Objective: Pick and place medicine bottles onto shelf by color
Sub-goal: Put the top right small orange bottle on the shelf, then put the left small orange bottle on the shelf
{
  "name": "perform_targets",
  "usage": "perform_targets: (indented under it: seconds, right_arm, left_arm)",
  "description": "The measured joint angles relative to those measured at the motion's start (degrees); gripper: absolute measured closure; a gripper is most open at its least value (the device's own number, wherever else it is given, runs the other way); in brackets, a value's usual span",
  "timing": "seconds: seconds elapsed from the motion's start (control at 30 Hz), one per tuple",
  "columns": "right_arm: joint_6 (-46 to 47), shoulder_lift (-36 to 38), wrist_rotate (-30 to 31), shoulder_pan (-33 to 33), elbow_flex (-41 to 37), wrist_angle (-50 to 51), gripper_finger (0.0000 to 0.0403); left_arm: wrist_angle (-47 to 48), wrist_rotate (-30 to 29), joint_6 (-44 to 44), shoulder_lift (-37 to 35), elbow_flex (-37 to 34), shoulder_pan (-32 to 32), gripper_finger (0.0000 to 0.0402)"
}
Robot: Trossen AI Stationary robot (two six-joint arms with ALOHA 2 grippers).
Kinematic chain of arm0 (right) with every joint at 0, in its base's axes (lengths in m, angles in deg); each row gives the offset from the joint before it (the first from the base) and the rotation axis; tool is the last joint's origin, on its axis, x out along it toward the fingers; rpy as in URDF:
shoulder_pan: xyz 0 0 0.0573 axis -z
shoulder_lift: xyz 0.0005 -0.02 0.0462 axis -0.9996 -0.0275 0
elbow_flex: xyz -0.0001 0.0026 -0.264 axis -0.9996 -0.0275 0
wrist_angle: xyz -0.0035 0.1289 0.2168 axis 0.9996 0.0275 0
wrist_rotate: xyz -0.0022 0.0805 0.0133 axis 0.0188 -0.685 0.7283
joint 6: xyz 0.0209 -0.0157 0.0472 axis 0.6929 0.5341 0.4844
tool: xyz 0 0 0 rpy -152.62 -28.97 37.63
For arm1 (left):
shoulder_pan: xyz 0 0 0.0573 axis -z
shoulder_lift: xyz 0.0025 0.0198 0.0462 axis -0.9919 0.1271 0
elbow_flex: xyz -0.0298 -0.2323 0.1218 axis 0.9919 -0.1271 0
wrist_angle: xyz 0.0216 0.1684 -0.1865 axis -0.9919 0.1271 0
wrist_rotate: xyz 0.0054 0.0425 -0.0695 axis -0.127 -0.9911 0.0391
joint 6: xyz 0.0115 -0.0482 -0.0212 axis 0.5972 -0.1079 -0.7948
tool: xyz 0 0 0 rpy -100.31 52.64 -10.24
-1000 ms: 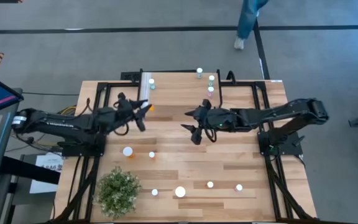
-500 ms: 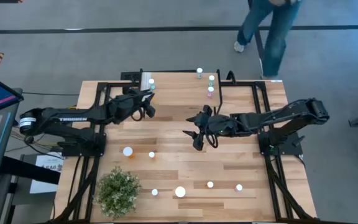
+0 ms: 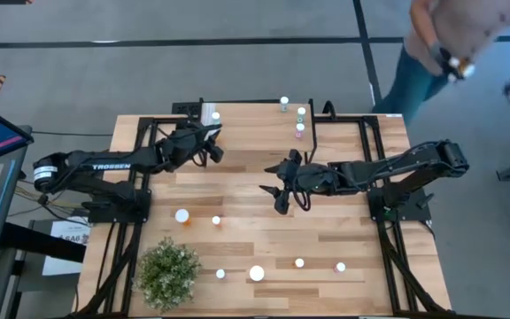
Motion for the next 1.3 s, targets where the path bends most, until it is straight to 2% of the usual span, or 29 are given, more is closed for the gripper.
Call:
perform_targets:
  seconds: [0.17,0.3,0.5,0.8,1.3]
  right_arm:
    - [0.0,0.0,0.0,0.02,0.0,-0.02,0.0132]
    - [0.02,0.0,0.0,0.02,0.0,-0.02,0.0132]
    - [0.02,0.0,-0.02,0.02,0.0,-0.02,0.0132]
    - [0.04,0.0,-0.02,0.02,0.0,-0.06,0.0132]
    - [0.07,-0.02,-0.02,0.02,0.0,-0.04,0.0132]
  left_arm:
    - [0.26,2.34,-0.08,-0.07,0.04,-1.13,0.0301]
    - [0.51,3.41,-0.43,-0.05,0.04,-1.17,0.028]
    - [0.89,3.51,-0.46,0.02,-0.04,-1.15,0.0249]
    - [0.55,3.4,-0.44,-0.37,-0.04,-1.15,0.0234]
    - [3.61,3.25,-0.62,-8.36,-0.04,-0.11,0.0181]
